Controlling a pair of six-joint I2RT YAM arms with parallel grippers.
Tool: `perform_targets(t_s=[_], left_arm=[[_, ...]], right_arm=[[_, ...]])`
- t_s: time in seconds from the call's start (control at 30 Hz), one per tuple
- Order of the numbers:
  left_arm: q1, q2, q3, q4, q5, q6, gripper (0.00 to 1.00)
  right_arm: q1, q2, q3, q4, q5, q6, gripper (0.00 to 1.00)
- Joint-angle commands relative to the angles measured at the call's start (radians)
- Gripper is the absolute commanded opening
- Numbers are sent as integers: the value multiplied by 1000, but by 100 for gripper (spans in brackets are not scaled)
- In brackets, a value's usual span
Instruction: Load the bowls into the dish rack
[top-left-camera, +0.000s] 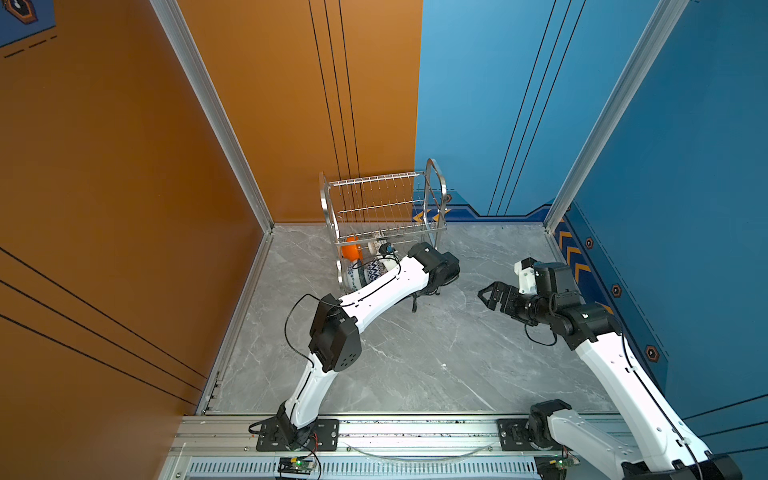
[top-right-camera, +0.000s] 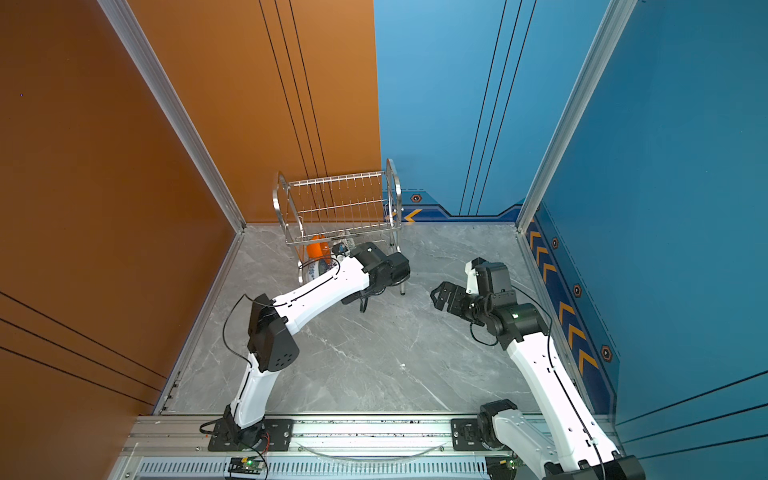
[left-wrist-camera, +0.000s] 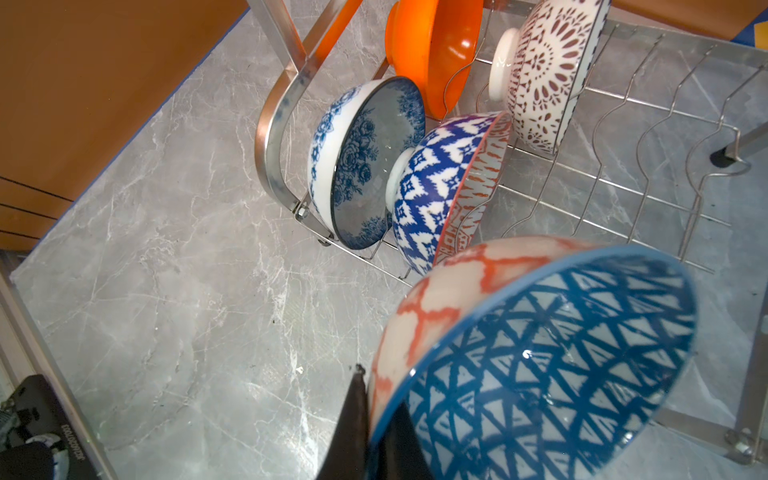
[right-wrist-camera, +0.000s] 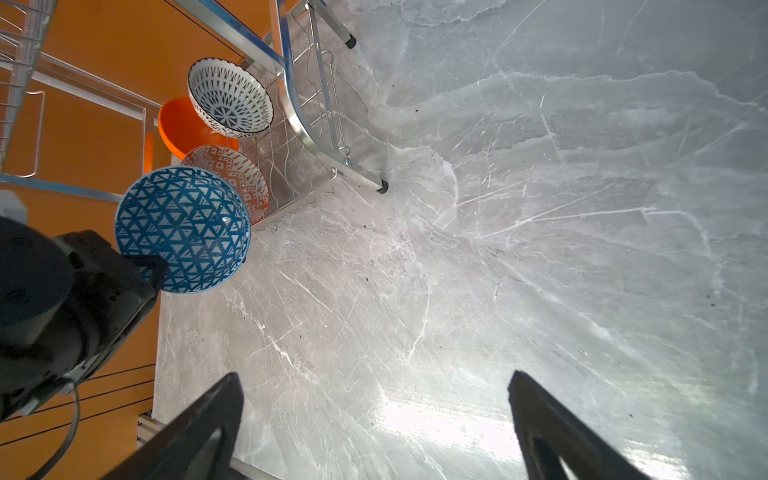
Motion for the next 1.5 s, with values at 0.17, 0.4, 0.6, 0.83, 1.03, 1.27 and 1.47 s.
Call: perform_targets(t_s=[0.17,0.4,0.6,0.83,1.03,1.27,1.47], left_arm=[[4,92,104,-205,-60,-135,0],[-2,108,113,-205,-82,-118,0],[-14,88,102,-203,-43,-100,0],[-96,103,111,-184,62,35,0],[-90,-31,-168,200,320,220,0],[-80,-105,-323,508,496,363,0],[-48,-152,-397,669,612,397,0]], right_arm=[[-34,-118,-6,-166,-21,19,100],[-49,-156,-15,-224,-8,-3,100],[-48,-114,-12,-214,17,-10,100],[-46,-51,-21,-213,71,-2,100],[-43,-17,-60,-210,82,25,100],[-27,42,-114,-160,70,50,100],[93,112,-78,-123,115,1,100]])
